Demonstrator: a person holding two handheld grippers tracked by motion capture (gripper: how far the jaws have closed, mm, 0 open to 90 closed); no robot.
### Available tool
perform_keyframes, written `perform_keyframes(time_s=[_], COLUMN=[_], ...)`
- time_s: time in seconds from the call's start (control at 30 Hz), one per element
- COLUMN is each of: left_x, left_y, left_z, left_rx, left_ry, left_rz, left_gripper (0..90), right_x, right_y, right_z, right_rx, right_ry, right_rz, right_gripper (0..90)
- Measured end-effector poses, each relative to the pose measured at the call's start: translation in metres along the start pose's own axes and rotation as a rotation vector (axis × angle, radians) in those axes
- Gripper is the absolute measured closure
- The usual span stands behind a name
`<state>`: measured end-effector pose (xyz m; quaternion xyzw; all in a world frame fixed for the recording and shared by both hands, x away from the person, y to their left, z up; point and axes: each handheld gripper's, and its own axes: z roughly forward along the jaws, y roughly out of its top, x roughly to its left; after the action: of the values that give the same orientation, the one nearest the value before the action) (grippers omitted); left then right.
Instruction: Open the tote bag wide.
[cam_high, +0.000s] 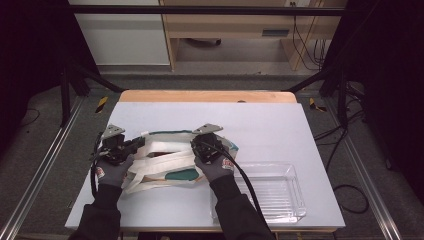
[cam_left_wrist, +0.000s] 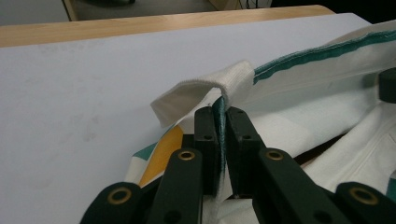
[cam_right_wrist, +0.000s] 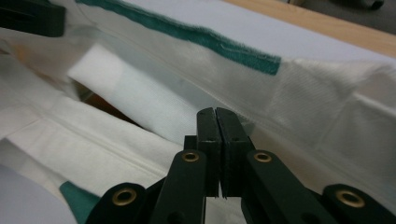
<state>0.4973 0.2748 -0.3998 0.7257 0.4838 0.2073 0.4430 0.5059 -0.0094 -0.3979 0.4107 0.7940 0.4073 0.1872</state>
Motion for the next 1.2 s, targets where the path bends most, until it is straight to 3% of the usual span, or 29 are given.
perform_keyframes(time_s=[0.2, 0.5, 0.6, 0.93, 1.1, 1.2], left_x=[-0.002, -0.002, -0.002, -0.003, -0.003, -0.002], left_y=[0.002, 0.006, 0.011, 0.019, 0.015, 0.007], left_z=[0.003, 0.006, 0.009, 0.039, 0.059, 0.069], left_rx=[0.001, 0.003, -0.005, -0.020, -0.022, -0.014], left_ry=[0.008, 0.022, 0.034, 0.126, 0.172, 0.177], left_rz=[-0.002, -0.023, -0.047, -0.105, -0.106, -0.103], left_gripper=[83.1, 83.2, 83.3, 83.4, 83.4, 83.3], right_x=[-0.003, -0.002, -0.001, 0.001, 0.005, 0.006], right_y=[-0.005, -0.011, -0.014, -0.027, -0.028, -0.029], right_z=[0.016, 0.012, 0.011, 0.005, 0.007, 0.007], right_rx=[0.062, 0.119, 0.145, 0.180, 0.196, 0.195], right_ry=[-0.020, 0.015, 0.026, 0.079, 0.074, 0.072], right_rz=[-0.005, -0.029, -0.051, -0.074, -0.120, -0.125], right_gripper=[90.0, 90.0, 90.0, 90.0, 90.0, 90.0])
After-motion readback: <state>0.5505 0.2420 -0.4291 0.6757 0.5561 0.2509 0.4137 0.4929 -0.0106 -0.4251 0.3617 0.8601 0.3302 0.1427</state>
